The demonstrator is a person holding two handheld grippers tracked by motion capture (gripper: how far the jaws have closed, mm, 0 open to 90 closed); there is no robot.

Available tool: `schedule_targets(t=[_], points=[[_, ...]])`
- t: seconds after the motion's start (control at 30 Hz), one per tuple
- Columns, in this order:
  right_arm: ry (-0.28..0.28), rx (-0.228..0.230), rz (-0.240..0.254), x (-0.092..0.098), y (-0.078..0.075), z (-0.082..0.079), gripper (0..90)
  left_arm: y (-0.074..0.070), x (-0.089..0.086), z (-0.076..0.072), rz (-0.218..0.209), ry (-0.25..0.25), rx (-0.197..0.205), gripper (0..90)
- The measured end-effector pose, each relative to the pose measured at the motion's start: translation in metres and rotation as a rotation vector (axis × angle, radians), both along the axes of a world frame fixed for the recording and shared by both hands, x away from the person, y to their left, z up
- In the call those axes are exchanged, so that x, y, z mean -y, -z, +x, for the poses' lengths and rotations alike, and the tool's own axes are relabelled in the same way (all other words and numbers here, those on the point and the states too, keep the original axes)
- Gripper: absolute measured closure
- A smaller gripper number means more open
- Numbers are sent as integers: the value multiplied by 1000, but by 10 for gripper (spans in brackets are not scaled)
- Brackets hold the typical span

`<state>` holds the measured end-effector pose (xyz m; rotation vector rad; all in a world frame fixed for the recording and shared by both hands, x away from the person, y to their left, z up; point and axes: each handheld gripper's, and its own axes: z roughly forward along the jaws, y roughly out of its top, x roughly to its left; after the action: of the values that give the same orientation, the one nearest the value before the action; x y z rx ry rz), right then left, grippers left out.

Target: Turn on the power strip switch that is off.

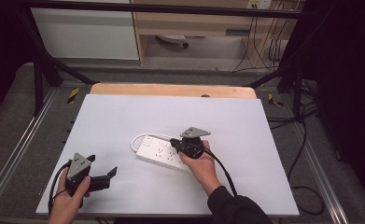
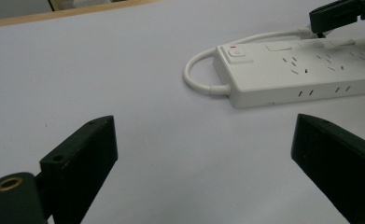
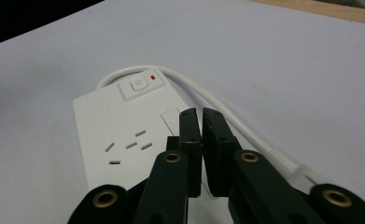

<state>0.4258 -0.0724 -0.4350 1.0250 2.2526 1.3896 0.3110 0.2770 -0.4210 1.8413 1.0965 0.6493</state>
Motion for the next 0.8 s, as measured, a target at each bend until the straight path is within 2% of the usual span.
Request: schedule_targets(t=[0.33,0.6,0.8], points=[[21,6,40,11,-6,0,785,0,0,0,2,0,-2,71],[33,3,92,19,-9,0,705,0,0,0,1,-1,-3,71],[18,-3,117,20,-10,0,586,0,0,0,0,0,-4,71]])
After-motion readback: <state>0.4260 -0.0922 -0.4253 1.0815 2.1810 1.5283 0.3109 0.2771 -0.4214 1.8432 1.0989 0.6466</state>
